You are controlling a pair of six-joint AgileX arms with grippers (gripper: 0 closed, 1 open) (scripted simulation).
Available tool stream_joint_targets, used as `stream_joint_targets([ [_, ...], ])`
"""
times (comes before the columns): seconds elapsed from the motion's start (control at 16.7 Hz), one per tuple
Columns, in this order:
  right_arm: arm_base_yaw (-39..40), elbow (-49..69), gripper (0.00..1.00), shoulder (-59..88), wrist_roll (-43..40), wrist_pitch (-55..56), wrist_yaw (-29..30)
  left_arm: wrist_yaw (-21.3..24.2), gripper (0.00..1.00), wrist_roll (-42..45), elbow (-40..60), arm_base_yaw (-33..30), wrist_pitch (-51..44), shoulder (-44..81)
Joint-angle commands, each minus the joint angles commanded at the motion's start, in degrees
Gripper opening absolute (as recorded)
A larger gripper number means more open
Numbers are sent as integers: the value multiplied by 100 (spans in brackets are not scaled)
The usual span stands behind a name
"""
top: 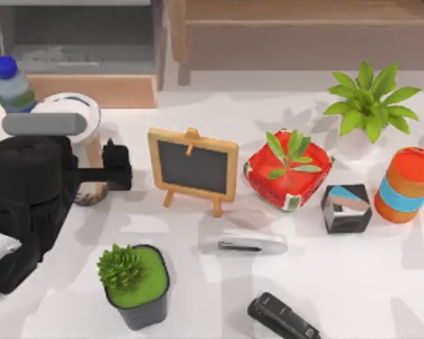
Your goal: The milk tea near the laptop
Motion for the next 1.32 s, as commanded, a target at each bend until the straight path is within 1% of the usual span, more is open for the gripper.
stream_joint_targets([
  [0.18,0,0,100,0,0,0,0,0,100,0,0,0,0,0],
  [0.96,0,0,100,0,0,0,0,0,2,0,0,0,0,0],
  [1.02,0,0,100,0,0,0,0,0,0,0,0,0,0,0],
  [1.32,0,0,100,0,0,0,0,0,0,0,0,0,0,0],
])
